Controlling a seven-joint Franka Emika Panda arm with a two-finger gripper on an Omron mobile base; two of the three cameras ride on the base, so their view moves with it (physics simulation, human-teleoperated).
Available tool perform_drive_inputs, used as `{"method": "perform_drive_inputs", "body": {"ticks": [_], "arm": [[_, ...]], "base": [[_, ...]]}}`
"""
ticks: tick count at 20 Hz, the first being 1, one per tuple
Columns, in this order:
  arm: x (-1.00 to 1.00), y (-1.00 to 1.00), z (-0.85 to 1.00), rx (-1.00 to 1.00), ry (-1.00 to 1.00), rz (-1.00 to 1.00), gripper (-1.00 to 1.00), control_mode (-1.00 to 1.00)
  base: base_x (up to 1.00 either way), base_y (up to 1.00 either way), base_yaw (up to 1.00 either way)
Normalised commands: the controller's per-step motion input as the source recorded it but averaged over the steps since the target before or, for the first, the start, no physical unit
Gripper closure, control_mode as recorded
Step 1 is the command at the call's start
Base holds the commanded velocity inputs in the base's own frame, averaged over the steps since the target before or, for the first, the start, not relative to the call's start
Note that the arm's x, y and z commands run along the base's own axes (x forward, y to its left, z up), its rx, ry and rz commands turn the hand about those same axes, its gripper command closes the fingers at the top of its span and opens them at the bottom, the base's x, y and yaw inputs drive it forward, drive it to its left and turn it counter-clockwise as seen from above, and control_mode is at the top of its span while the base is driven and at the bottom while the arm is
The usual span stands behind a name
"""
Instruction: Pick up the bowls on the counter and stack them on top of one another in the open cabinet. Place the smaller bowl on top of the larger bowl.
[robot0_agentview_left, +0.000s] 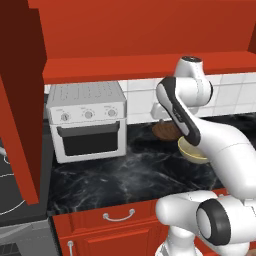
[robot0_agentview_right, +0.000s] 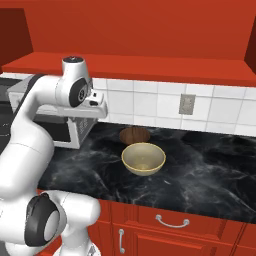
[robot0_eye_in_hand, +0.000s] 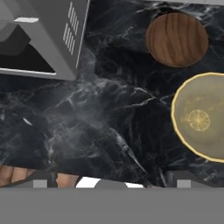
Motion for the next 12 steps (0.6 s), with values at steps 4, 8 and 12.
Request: {"method": "perform_drive_inputs", "body": {"ticks": [4, 8, 12], "arm": [[0.01, 0.04, -0.17, -0.12, 0.11, 0.01, -1.0, -1.0], [0.0, 0.0, -0.2, -0.11, 0.12, 0.04, -1.0, -1.0], [0.01, -0.13, -0.37, -0.11, 0.1, 0.04, -1.0, -1.0]], "base": [[0.0, 0.0, 0.0], [0.0, 0.0, 0.0], [0.0, 0.0, 0.0]]}}
